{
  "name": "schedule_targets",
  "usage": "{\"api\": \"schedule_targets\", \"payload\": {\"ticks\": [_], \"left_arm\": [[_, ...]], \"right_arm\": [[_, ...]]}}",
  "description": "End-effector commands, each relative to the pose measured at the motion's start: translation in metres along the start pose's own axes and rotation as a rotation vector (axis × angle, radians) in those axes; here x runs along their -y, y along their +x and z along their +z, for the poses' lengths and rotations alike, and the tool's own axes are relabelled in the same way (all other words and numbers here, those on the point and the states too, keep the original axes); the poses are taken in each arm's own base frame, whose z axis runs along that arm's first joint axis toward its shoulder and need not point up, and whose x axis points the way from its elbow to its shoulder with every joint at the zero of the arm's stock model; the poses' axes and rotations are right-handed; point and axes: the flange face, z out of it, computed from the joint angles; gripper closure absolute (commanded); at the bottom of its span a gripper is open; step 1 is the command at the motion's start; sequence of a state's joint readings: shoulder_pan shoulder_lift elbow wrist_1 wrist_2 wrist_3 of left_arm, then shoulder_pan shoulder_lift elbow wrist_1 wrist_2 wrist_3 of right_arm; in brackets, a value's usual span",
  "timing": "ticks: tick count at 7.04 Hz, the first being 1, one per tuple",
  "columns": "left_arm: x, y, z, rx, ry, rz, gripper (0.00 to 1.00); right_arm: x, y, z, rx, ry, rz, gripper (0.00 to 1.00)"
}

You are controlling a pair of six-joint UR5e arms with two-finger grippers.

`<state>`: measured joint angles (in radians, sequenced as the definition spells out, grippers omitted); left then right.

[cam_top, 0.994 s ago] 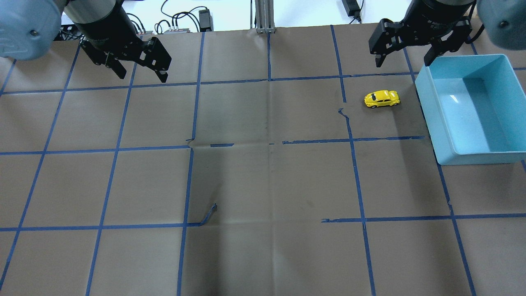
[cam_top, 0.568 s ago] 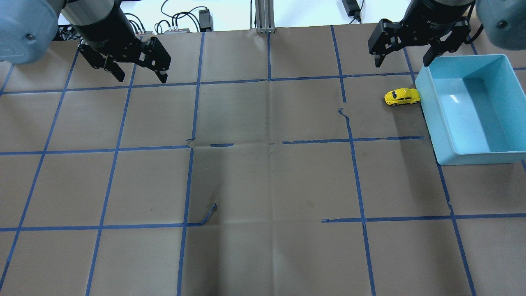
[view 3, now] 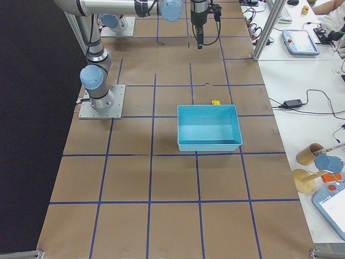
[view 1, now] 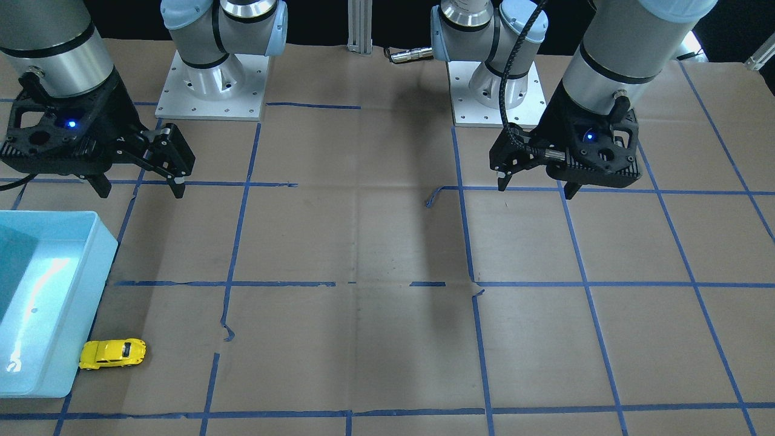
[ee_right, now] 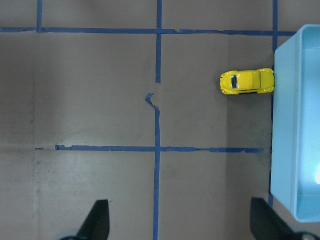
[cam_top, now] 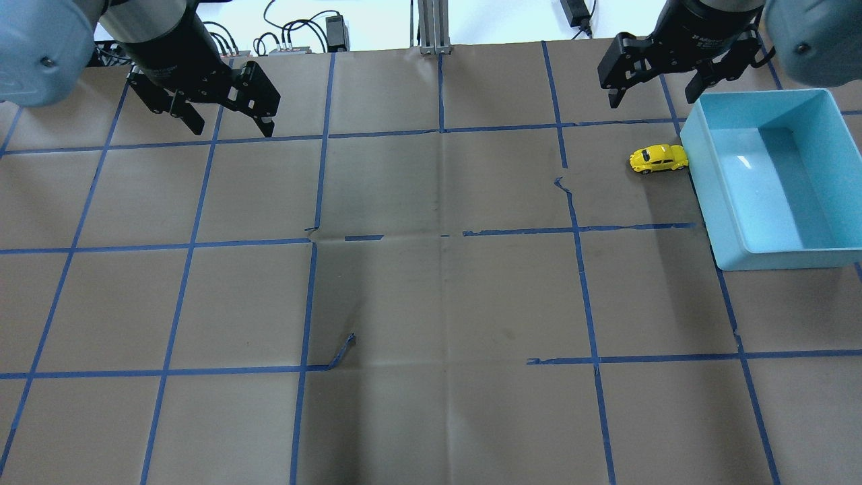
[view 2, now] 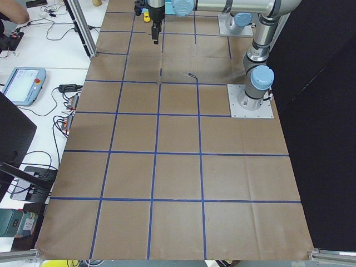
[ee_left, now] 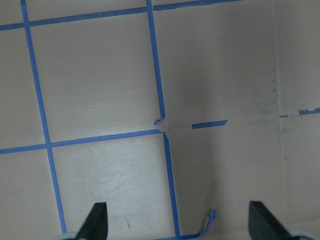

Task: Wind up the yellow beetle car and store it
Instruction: 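Move the right gripper down over the car beside the bin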

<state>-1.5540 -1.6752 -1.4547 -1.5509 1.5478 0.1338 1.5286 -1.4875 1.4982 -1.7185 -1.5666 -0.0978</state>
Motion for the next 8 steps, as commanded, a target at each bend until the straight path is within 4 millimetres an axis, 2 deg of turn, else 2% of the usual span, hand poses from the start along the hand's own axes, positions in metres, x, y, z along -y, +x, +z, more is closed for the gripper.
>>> {"api": "schedule_targets", "payload": {"ticks": [1,4,6,7,8], "left_arm": [[0.0,-0.001,0.0,0.0,-0.001,0.0,0.0],[0.0,-0.001,0.0,0.0,-0.001,0.004,0.0],[0.0,-0.001,0.0,0.0,-0.001,0.006,0.0],[0.0,-0.001,0.0,0.002,0.0,0.006,0.0],[0.0,-0.001,-0.001,0.003,0.002,0.006,0.0]], "right_arm": [[0.014,-0.001,0.021,0.031,-0.014,-0.22,0.0],[0.012,0.004,0.041,0.052,-0.041,-0.867,0.0],[0.029,0.011,0.086,0.099,-0.076,-1.133,0.0],[0.04,0.044,0.107,0.101,-0.075,-1.21,0.0],[0.044,0.082,0.12,0.119,-0.085,-1.242,0.0]]}}
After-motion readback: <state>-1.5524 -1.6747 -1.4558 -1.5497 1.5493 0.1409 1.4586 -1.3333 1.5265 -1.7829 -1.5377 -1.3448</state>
